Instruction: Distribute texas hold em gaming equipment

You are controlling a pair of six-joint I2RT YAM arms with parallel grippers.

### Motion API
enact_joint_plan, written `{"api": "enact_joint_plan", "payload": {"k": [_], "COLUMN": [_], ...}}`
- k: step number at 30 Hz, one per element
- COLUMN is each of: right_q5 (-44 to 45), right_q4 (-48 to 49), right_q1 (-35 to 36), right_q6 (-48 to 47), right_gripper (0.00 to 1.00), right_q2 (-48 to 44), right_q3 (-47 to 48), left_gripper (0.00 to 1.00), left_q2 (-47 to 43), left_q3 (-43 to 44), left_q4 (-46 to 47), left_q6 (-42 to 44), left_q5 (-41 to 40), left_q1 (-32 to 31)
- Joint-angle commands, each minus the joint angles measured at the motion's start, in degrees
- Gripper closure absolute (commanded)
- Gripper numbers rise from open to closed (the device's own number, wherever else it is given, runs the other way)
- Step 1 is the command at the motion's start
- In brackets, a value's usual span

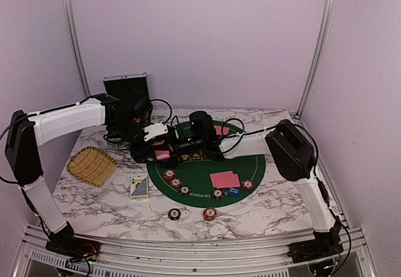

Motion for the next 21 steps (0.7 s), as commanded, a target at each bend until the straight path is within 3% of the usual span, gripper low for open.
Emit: {"api": "enact_joint_plan", "payload": {"k": [1, 17, 21], "right_q5": [-0.64, -1.25, -0.10], "right_q4": [1.34, -1.74, -6.63], "right_q1": [0.69, 0.40, -0.42], "right_q6": [0.33, -1.85, -5.76], "right_gripper": [0.12, 0.20, 0.22], "right_q2": [1.69, 2.13, 0.45], "right_q3": [3.76, 2.89, 1.47], "left_gripper": [1.00, 1.00, 1.00], "left_q2": [-1.03, -1.35, -1.40], "left_q3": [0.86, 0.86, 0.77], "left_q4": [-0.73, -0.80, -0.82], "left_q6": [-0.22, 0.04, 0.15], "left_q5": [0.96, 0.44, 0.41], "left_q1": [0.02, 0.02, 0.02]}}
